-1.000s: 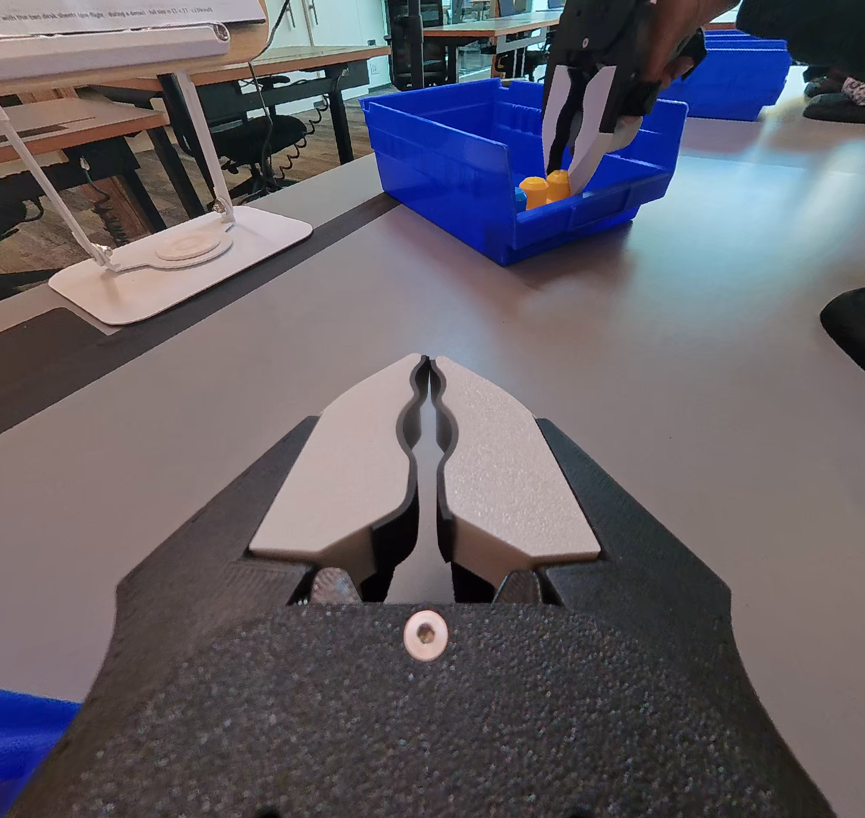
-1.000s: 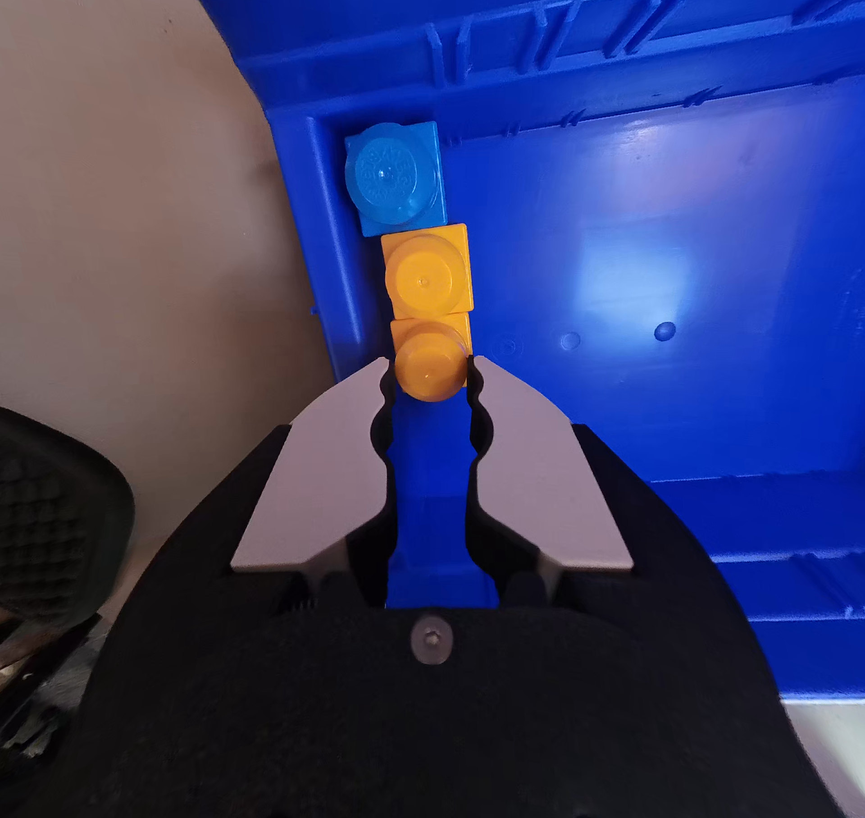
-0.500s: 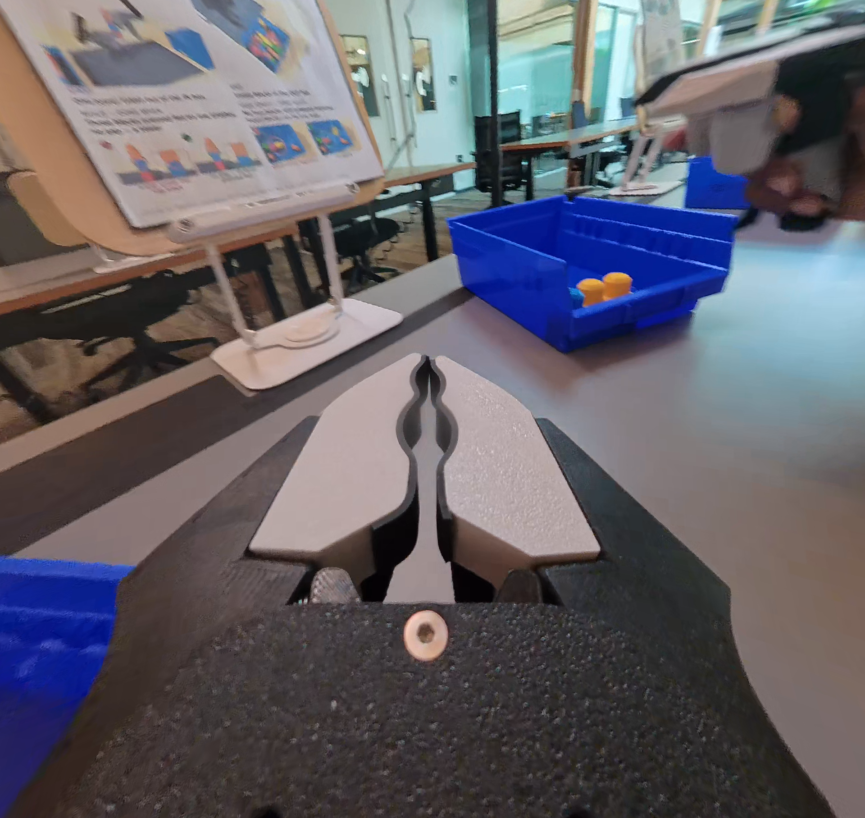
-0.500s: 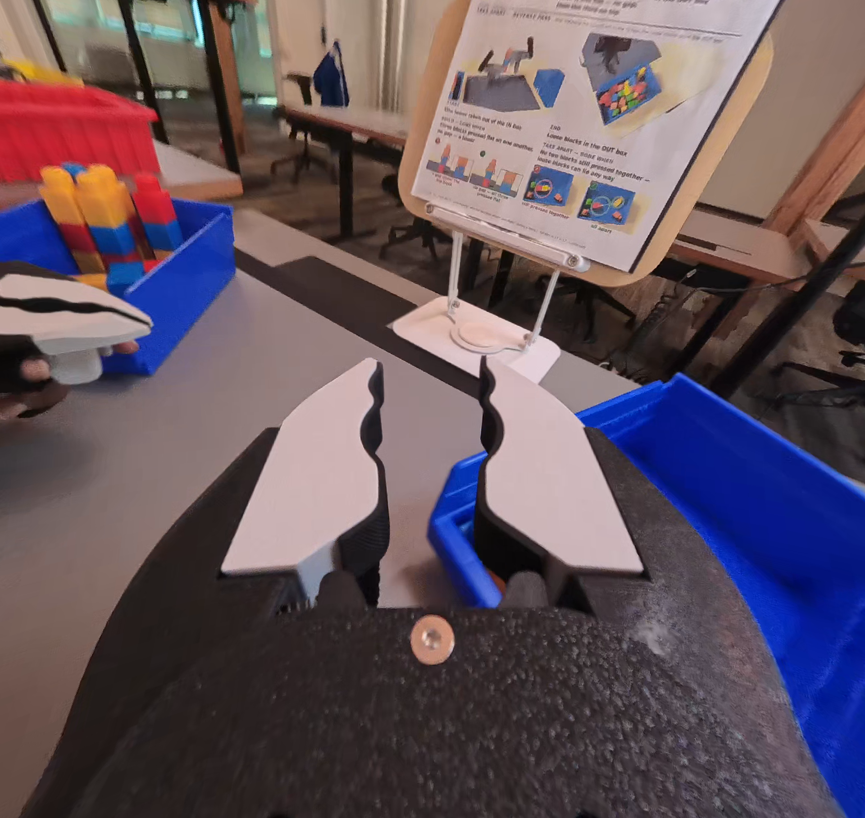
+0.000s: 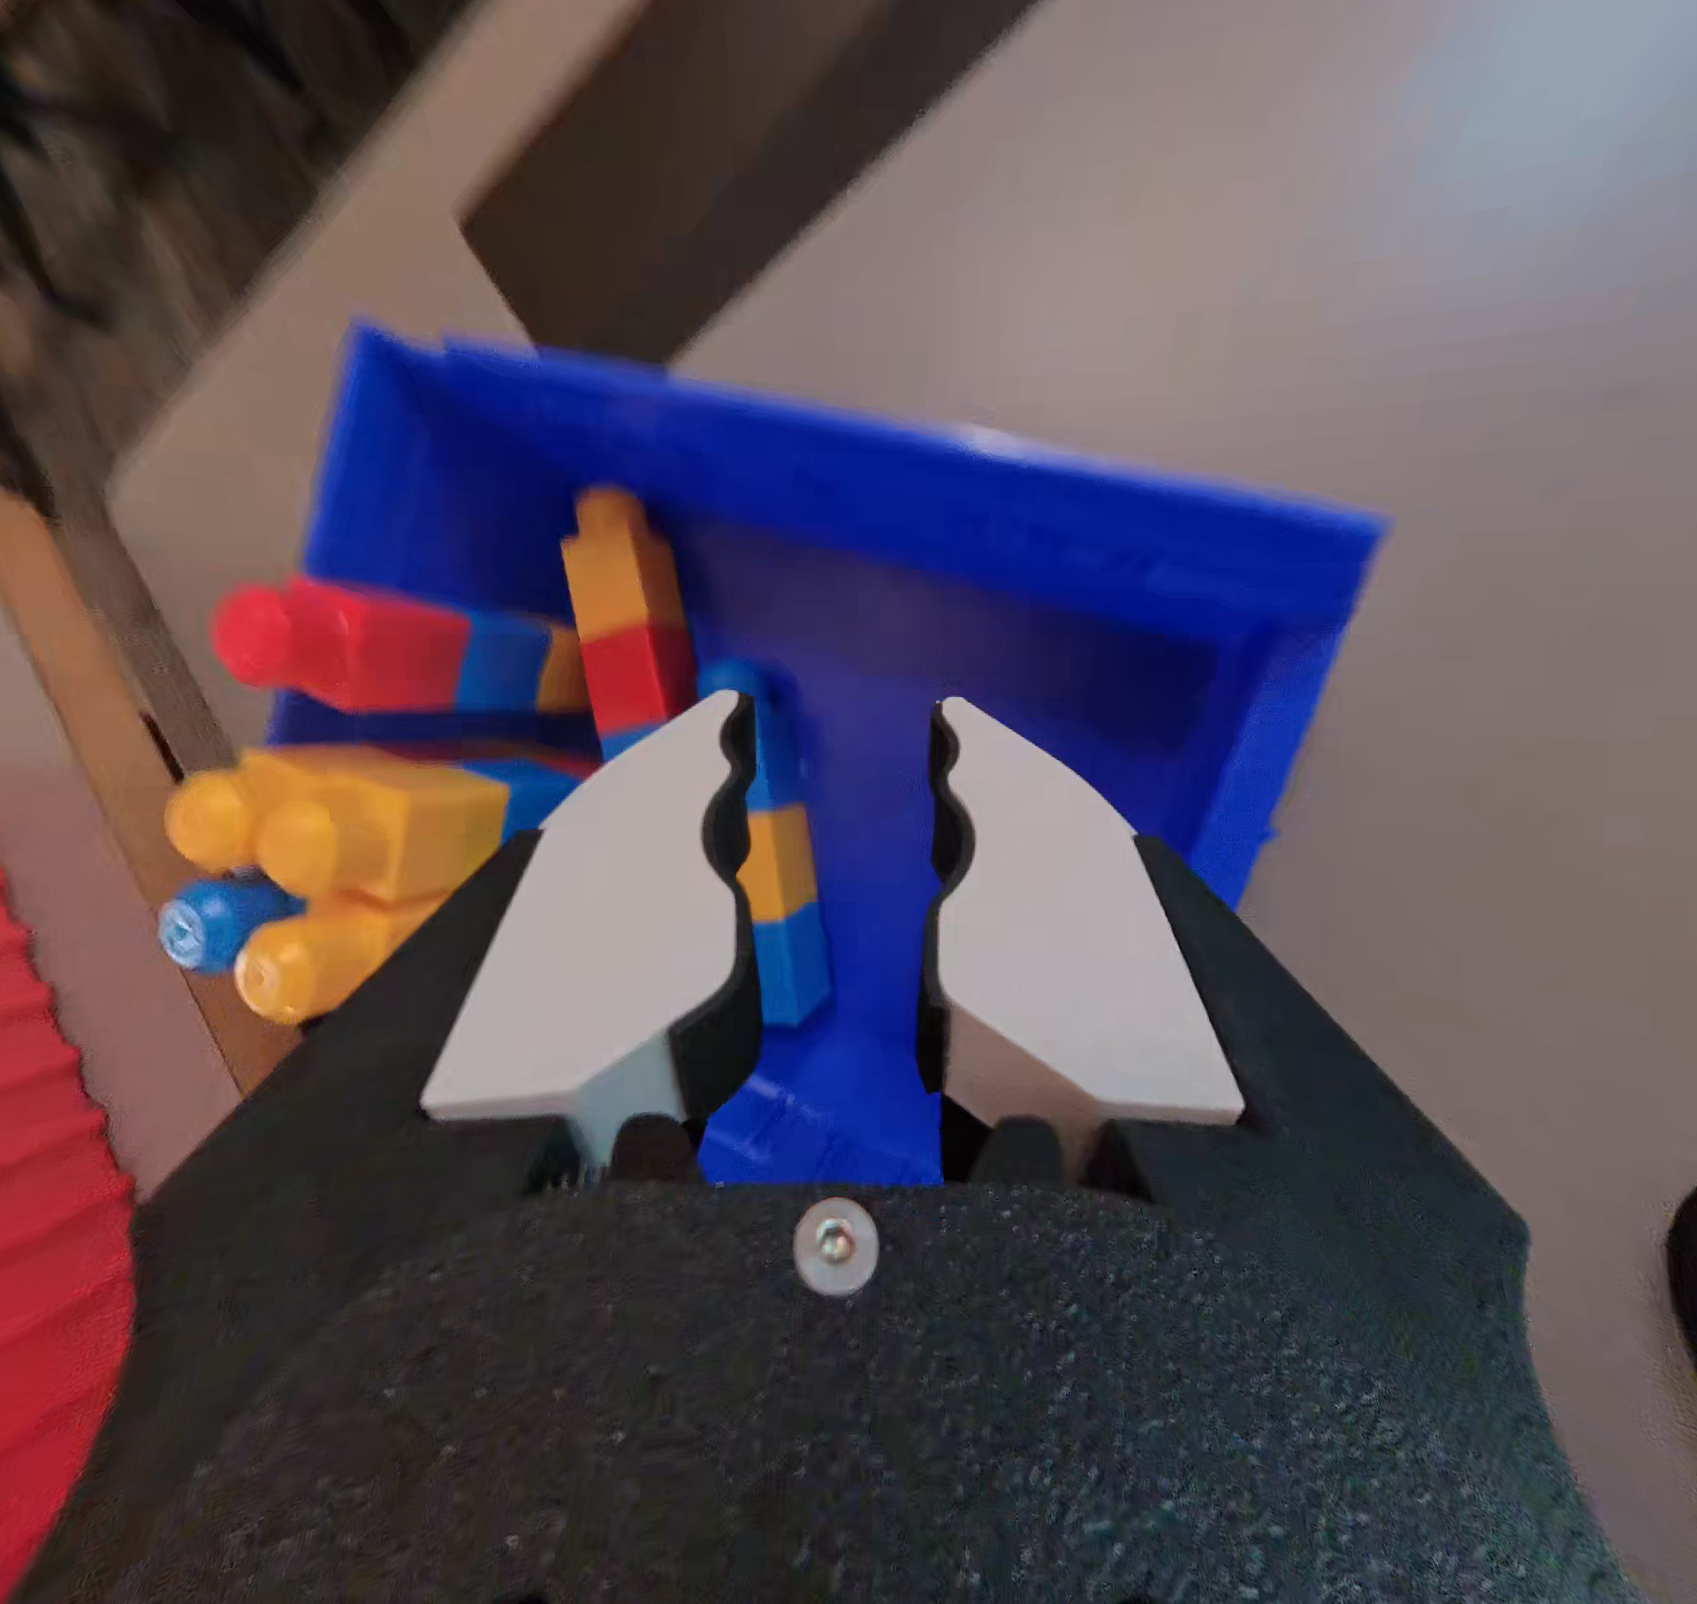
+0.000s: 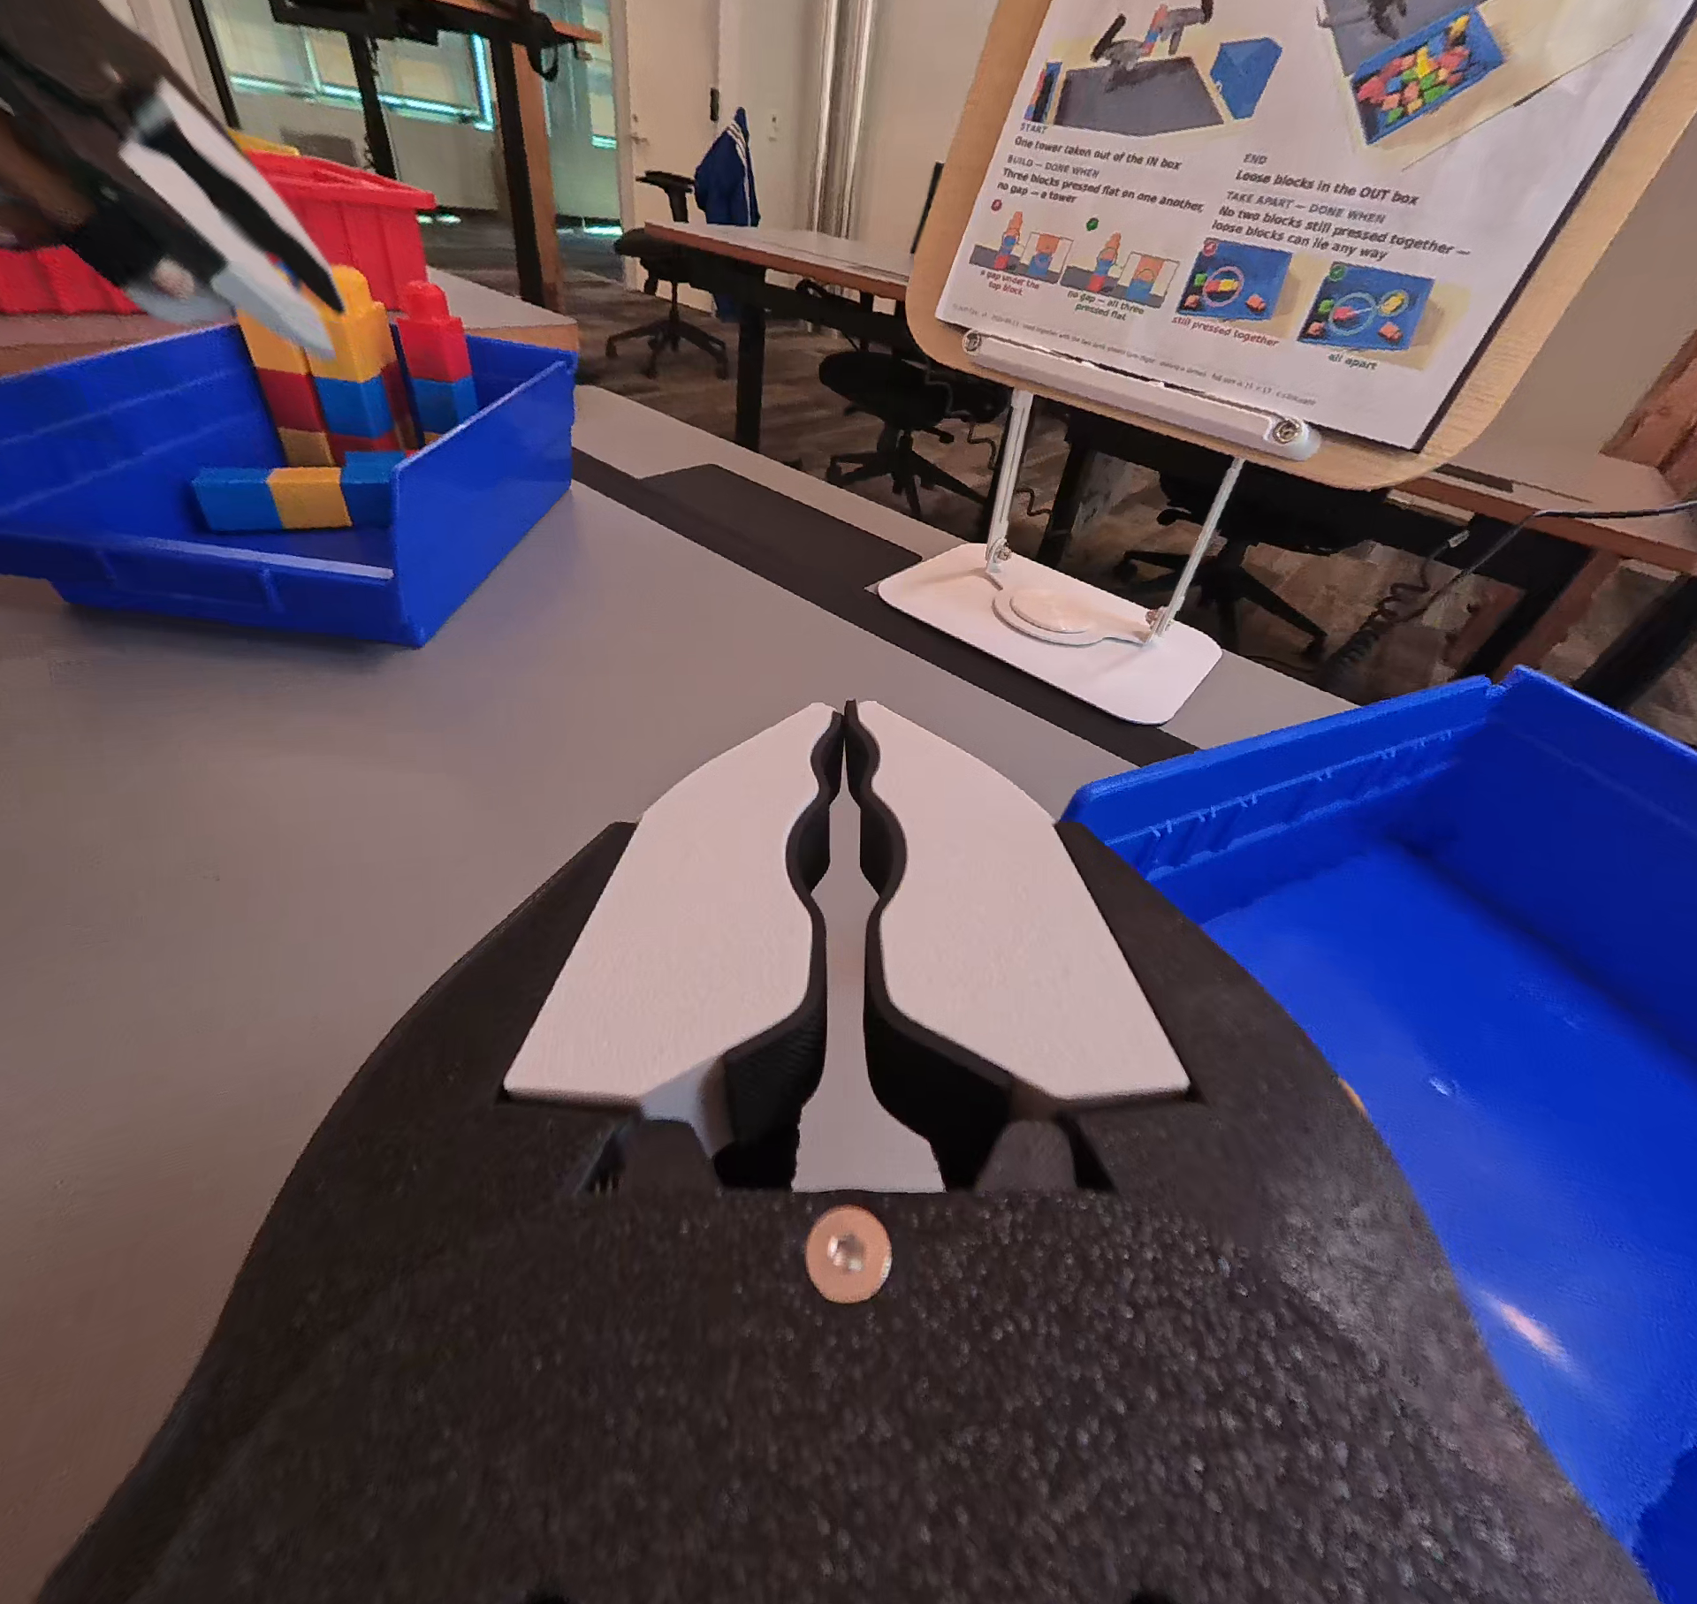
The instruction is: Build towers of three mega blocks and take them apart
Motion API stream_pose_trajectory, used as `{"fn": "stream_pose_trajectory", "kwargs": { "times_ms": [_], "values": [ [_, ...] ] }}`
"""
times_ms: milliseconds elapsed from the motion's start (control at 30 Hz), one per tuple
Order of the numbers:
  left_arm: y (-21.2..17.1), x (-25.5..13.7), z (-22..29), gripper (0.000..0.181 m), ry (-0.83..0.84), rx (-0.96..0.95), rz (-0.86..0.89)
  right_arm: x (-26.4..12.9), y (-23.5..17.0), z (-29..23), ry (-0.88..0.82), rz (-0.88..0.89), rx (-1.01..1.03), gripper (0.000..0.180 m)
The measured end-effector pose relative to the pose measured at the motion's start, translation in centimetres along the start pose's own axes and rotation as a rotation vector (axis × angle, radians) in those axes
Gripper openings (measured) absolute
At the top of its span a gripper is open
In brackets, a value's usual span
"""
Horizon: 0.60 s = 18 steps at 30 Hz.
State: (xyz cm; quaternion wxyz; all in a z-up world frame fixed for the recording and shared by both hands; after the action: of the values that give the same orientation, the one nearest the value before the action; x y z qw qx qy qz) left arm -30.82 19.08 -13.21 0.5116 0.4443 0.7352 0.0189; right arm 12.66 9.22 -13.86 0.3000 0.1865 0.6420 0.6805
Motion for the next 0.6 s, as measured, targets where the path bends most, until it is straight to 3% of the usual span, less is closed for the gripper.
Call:
{"fn": "stream_pose_trajectory", "kwargs": {
  "times_ms": [167, 267, 367, 467, 600],
  "values": [
    [-6.0, 5.2, -1.4, 0.049, -0.053, 0.091, -0.457, -0.3, -0.5, 0.1, 0.009, 0.005, 0.012, 0.0],
    [-8.2, 7.5, -2.0, 0.056, -0.046, 0.098, -0.598, 0.0, -0.8, -0.2, 0.026, -0.006, 0.009, 0.0],
    [-9.5, 8.9, -1.4, 0.055, -0.108, 0.093, -0.65, 0.4, -1.2, -0.5, 0.053, -0.026, 0.002, 0.0],
    [-9.9, 9.5, -1.0, 0.037, -0.09, 0.152, -0.661, 0.9, -1.8, -0.8, 0.076, -0.051, 0.002, 0.0],
    [-7.3, 7.6, 0.1, 0.037, -0.053, 0.216, -0.523, 1.2, -2.0, -1.3, 0.088, -0.065, -0.022, 0.0]
  ]
}}
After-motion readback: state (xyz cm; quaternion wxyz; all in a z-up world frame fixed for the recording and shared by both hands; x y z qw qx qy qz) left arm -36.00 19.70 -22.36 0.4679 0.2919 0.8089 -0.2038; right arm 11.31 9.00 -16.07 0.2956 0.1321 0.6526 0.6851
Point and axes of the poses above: each gripper's, where its closed fingertips meet, x out along the fingers, y out of its top, z = x × y across the jaws, the point moved 5 cm from there along -x, back along the fingers, and after that the axes turned 13 degrees about y, right-handed, at the moved point
